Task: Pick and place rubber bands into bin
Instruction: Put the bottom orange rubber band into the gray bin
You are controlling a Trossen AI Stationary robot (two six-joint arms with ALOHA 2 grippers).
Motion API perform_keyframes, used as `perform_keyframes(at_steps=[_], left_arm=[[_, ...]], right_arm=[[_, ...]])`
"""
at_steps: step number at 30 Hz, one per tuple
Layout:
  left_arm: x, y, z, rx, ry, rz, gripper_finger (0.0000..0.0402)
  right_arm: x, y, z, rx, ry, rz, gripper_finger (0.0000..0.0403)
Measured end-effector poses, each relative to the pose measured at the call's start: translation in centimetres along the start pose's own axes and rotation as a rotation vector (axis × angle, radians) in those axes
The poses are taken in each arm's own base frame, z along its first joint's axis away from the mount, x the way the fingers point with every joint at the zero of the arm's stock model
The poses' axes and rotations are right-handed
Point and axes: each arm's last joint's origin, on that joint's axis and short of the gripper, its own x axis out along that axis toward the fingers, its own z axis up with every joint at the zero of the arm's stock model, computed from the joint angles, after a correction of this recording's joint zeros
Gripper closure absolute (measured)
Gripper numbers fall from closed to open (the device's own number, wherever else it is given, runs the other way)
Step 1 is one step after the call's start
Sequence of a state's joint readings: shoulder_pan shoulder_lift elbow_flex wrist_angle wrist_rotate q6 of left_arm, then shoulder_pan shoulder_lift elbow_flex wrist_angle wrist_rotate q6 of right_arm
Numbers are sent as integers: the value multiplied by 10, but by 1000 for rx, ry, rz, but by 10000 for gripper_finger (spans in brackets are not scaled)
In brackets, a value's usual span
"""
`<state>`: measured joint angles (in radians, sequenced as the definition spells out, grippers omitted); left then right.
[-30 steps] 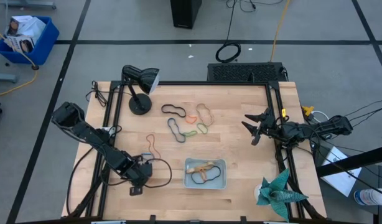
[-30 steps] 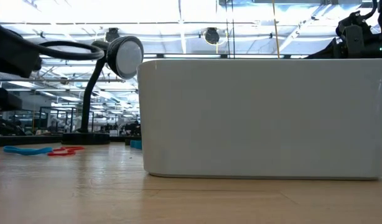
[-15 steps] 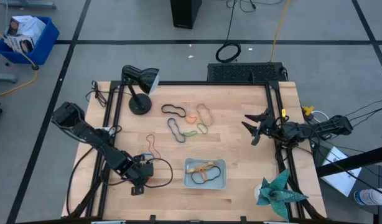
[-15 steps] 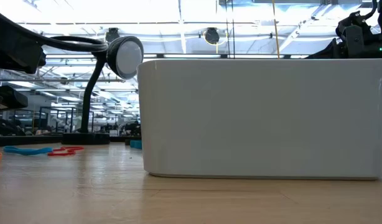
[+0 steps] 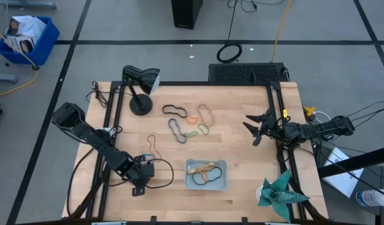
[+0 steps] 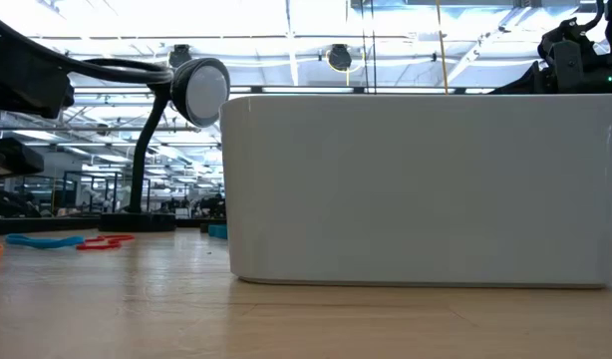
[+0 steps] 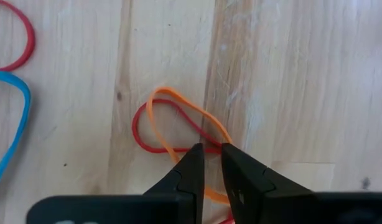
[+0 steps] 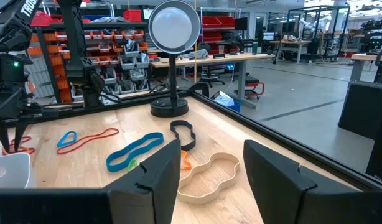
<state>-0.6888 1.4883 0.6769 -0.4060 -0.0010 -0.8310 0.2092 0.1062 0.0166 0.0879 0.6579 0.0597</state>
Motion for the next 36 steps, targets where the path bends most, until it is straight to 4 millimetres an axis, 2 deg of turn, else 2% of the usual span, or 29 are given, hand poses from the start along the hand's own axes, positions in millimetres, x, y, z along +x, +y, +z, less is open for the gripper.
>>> perform_keyframes(at_steps=[8,12,15,18,22,28,36], left_arm=[[0,1,1,-44,-2,0,265],[-6,-1,9,-119,-5,-25,236],[-16,-11,22,-141,-34,-77,226],[-31,-26,36,-71,-84,-127,223],[-44,-42,49,14,-170,-82,222],[-26,-45,50,-55,-56,48,222],[-9,-45,49,-186,33,50,222]], right_arm=[[0,0,0,0,0,0,234],[0,0,0,0,1,0,234],[0,0,0,-1,1,0,234],[0,0,0,0,0,0,234],[0,0,0,0,0,0,234],[0,0,0,0,0,0,234],[0,0,0,1,-1,0,234]])
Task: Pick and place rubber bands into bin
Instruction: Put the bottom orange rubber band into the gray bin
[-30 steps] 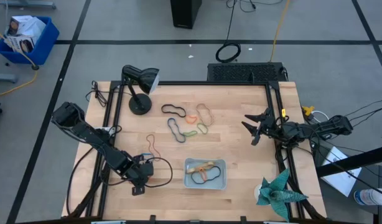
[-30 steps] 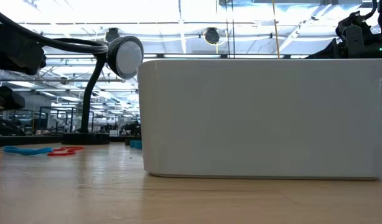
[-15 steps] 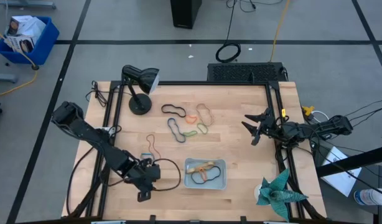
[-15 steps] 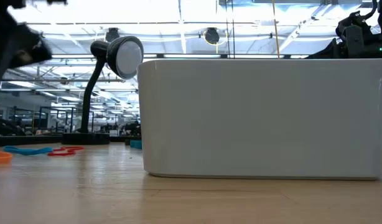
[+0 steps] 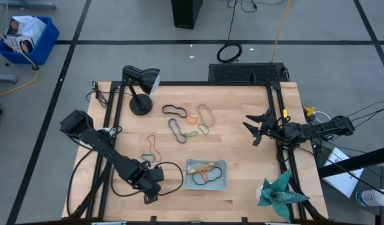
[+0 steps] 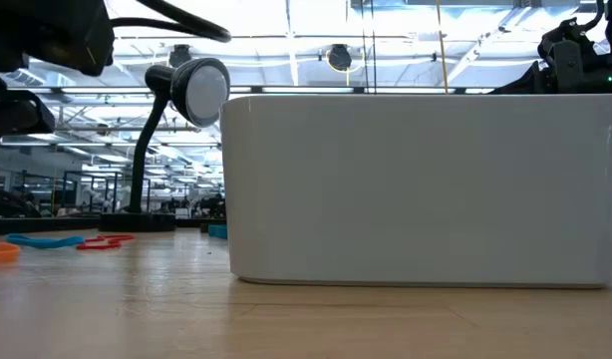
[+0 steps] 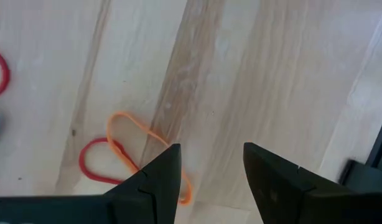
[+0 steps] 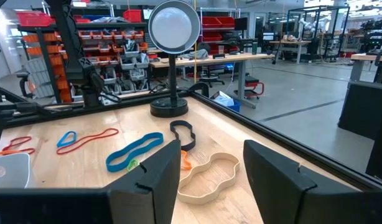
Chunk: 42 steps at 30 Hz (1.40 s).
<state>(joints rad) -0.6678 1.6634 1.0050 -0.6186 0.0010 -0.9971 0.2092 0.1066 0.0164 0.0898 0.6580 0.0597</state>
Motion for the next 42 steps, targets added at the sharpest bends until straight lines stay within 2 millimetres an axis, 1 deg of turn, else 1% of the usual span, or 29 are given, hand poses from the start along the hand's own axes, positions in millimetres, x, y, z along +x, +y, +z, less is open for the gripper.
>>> perform_keyframes(at_steps=[3,8,13,16,21,29,42], left_arm=[[0,0,0,7,-1,1,222],[1,2,-1,-36,12,23,222],[12,5,1,-72,35,60,222],[25,8,1,-73,84,90,222],[34,9,2,-90,117,112,222],[34,9,4,-80,78,107,222],[35,9,5,-52,81,103,222]], right_arm=[[0,0,0,0,0,0,234],[0,0,0,-1,1,0,234],[0,0,0,-4,5,0,234],[0,0,-1,-5,6,0,234],[1,1,-1,-9,11,-1,234],[1,1,-2,-12,16,-1,234],[1,1,-2,-13,17,-1,234]])
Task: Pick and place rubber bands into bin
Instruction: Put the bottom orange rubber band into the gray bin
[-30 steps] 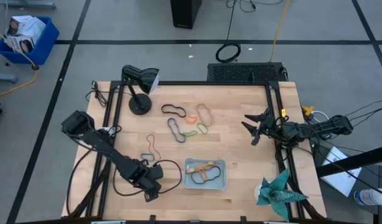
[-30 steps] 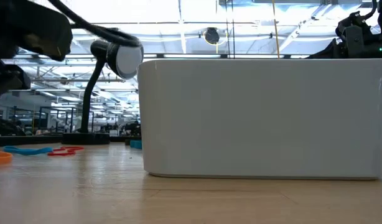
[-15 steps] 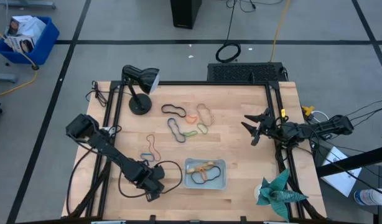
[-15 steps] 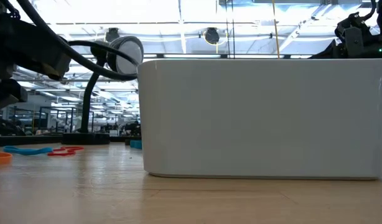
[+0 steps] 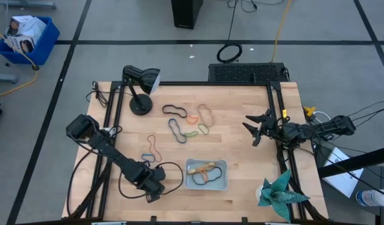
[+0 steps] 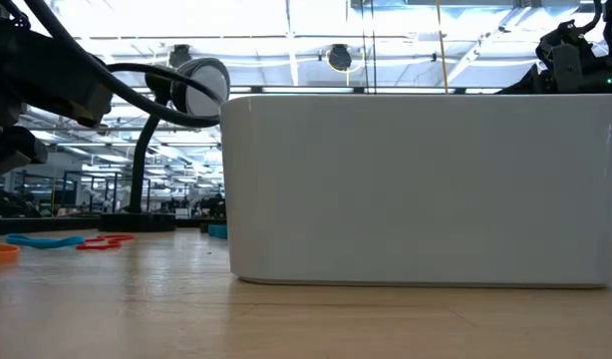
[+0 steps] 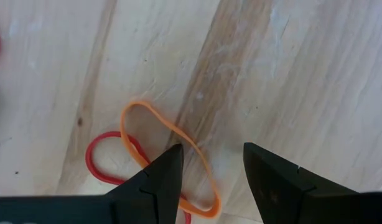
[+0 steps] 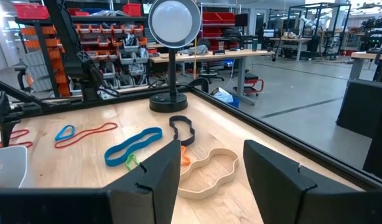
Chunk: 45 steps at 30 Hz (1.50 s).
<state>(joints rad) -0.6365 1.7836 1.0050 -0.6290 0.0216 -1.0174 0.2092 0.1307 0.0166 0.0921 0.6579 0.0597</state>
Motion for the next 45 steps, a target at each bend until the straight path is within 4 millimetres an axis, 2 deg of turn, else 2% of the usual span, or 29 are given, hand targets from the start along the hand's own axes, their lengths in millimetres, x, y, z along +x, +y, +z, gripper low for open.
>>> perform_keyframes(at_steps=[10,23,29,34,38,41,45], left_arm=[[0,1,0,23,0,7,230],[1,4,-1,53,-4,48,391],[1,4,-1,78,-5,44,395],[-13,6,-1,64,-11,5,395],[-42,6,2,81,-99,-90,397],[-61,5,8,147,-217,-163,397],[-92,2,23,244,-477,-258,397]], right_arm=[[0,0,0,0,0,0,234],[0,0,0,0,0,0,234],[0,0,0,0,0,0,234],[0,0,0,0,0,0,234],[0,0,0,0,0,0,234],[0,0,0,0,0,0,234],[0,0,0,0,0,0,234]])
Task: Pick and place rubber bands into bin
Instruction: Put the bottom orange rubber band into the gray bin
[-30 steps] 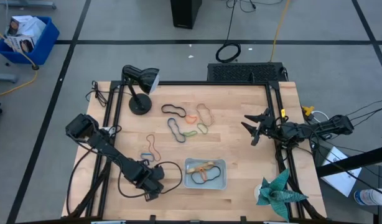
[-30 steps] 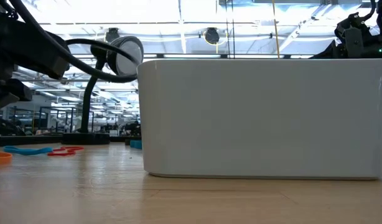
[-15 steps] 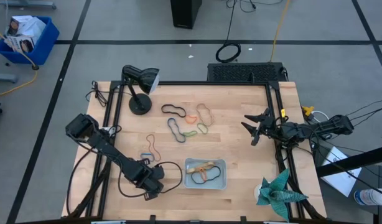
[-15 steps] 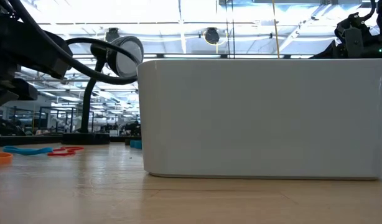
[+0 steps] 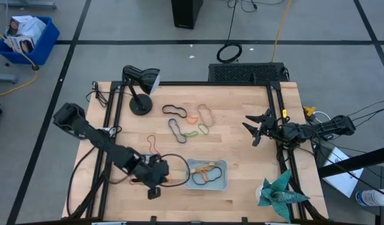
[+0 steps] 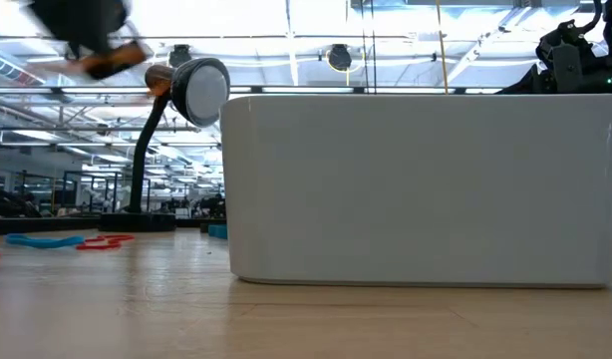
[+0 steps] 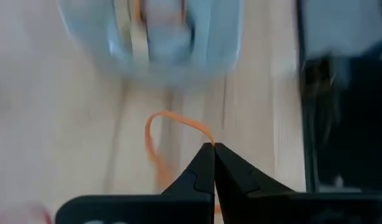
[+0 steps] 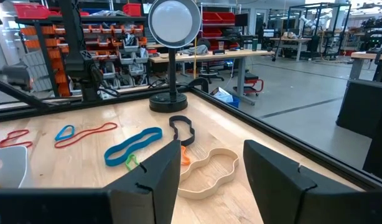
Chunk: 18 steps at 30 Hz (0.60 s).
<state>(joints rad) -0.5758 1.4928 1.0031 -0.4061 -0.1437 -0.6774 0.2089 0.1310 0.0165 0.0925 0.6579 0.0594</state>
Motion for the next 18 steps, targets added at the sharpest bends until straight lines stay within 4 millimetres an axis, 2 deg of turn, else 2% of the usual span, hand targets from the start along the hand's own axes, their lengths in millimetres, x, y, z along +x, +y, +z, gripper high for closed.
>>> perform_keyframes(at_steps=[6,10,14,18], left_arm=[[-19,-2,41,238,-374,-76,398],[-22,3,61,309,-510,-123,395],[-13,14,69,352,-504,-131,398],[9,25,70,348,-441,-112,394]], right_arm=[[0,0,0,0,1,0,234],[0,0,0,-1,2,0,234],[0,0,0,-1,2,0,234],[0,0,0,-1,2,0,234]])
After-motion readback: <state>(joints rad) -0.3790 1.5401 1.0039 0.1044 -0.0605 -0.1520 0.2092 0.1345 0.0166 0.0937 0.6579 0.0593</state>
